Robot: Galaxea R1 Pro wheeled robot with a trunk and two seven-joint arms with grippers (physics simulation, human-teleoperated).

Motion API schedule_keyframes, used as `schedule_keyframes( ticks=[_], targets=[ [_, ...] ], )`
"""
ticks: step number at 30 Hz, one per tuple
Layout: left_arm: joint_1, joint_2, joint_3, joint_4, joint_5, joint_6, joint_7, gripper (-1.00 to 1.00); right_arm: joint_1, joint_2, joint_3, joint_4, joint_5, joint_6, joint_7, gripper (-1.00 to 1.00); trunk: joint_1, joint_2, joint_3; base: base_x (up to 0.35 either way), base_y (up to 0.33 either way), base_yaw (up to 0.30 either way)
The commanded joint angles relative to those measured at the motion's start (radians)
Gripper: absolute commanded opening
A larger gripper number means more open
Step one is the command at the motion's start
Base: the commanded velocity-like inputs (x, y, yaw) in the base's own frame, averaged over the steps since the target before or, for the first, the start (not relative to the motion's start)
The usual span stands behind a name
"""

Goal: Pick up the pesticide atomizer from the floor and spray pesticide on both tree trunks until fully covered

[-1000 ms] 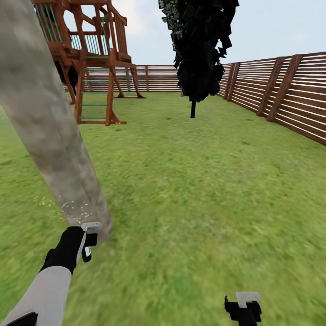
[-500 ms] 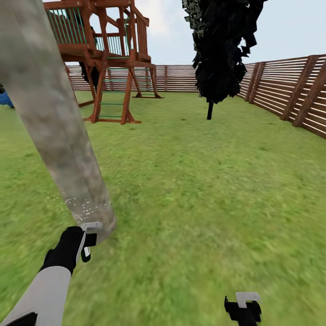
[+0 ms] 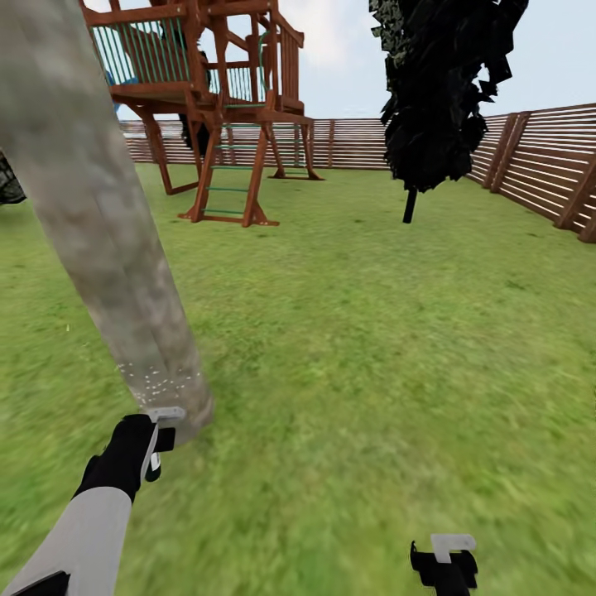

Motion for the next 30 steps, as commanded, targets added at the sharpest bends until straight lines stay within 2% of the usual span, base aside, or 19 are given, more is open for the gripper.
schedule_keyframes(
  ticks=[1, 9, 30],
  targets=[
    [-0.001, -0.001, 0.002, -0.001, -0.006, 0.004, -0.005, -1.0, -0.001, 0.0, -0.007, 0.001, 0.011, -0.003, -0.004, 1.0, 0.0, 0.0, -0.001, 0.131, -0.265, 0.002],
    [-0.001, -0.001, 0.002, -0.001, -0.005, 0.004, -0.005, -1.0, -0.001, 0.0, -0.007, 0.001, 0.011, -0.002, -0.004, 1.0, 0.0, 0.0, -0.001, 0.127, -0.265, 0.039],
    [-0.001, -0.001, 0.002, -0.001, -0.004, 0.004, -0.006, -1.0, -0.001, 0.002, -0.007, 0.001, 0.011, -0.003, -0.004, 1.0, 0.0, 0.0, -0.001, 0.1, -0.271, 0.273]
  ],
)
